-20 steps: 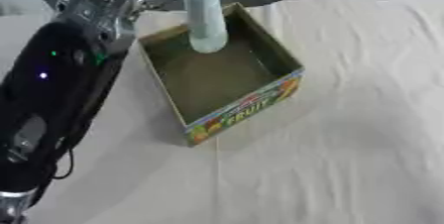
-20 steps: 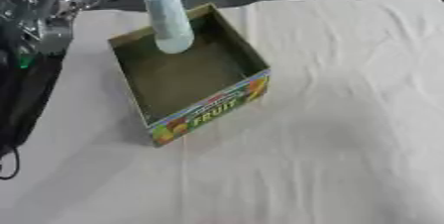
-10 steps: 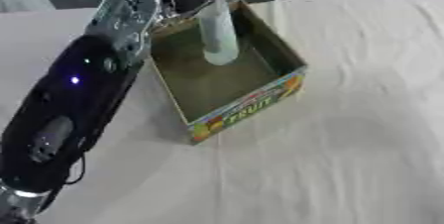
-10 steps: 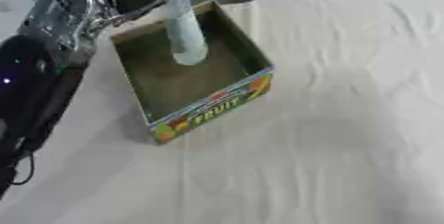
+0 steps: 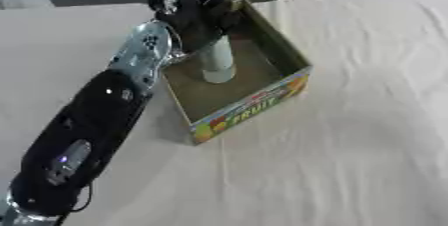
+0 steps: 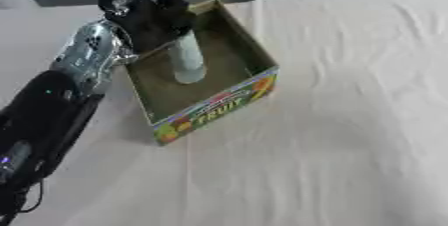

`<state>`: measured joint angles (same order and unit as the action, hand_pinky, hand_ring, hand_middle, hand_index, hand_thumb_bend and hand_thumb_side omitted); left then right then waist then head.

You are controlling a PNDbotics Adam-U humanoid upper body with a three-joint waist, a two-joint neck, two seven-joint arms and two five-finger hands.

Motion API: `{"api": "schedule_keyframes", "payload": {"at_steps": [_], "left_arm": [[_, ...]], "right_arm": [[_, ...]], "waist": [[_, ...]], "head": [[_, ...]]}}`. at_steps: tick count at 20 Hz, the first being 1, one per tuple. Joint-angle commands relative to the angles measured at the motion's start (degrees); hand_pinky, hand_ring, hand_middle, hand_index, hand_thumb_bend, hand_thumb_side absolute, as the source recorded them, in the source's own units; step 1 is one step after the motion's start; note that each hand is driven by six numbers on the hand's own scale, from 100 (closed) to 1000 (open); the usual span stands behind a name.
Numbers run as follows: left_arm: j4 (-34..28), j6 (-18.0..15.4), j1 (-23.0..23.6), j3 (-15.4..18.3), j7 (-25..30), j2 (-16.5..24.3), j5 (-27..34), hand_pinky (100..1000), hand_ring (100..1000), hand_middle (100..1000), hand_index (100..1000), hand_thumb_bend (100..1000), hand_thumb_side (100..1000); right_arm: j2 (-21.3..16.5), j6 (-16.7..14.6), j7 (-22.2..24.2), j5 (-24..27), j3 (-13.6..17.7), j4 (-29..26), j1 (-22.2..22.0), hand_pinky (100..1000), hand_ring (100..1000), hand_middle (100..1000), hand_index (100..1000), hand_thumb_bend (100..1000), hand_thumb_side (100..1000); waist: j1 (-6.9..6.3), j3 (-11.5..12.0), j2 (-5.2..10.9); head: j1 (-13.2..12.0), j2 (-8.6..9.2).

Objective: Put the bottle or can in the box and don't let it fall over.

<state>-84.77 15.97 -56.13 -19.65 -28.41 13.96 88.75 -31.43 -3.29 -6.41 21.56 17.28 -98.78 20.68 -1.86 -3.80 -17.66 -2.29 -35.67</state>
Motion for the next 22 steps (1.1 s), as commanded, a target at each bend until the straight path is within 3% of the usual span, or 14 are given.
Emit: {"api": "schedule_keyframes", "payload": {"at_steps": [1,10,18,21,22], "left_arm": [[-0.07,0.19,0.01,-0.28,0.39,-0.36,-0.51,100,100,177,930,391,1000],[-3.14,2.30,3.12,-2.36,-0.08,-0.77,-0.39,100,100,181,929,392,1000],[-19.22,5.05,9.65,-3.13,-3.39,2.46,-0.25,126,100,203,925,400,1000],[-22.06,5.61,10.26,-2.78,-5.22,2.95,0.86,126,100,203,925,400,1000],[-22.96,5.52,10.45,-2.41,-5.19,3.45,0.80,174,162,237,919,417,1000]], "right_arm": [[-1.06,-0.22,-0.09,0.06,0.74,-0.91,0.42,826,898,1000,981,100,783],[-1.13,-0.20,-0.15,0.02,0.94,-0.81,-0.04,825,898,1000,982,100,783],[-1.76,-0.33,-0.57,-0.20,1.49,-0.71,-1.17,825,898,1000,982,100,783],[-1.80,-0.33,-0.64,-0.21,1.53,-0.71,-1.27,825,898,1000,982,100,783],[-1.96,-0.41,-0.71,-0.19,1.61,-0.77,-1.38,824,897,1000,981,100,774]], "waist": [[0.43,0.17,0.84],[0.48,1.17,1.17],[0.22,2.77,1.89],[0.22,2.89,1.94],[0.35,3.37,2.28]], "head": [[0.39,0.24],[0.96,0.09],[2.38,-0.44],[2.53,-0.49],[3.14,-0.60]]}}
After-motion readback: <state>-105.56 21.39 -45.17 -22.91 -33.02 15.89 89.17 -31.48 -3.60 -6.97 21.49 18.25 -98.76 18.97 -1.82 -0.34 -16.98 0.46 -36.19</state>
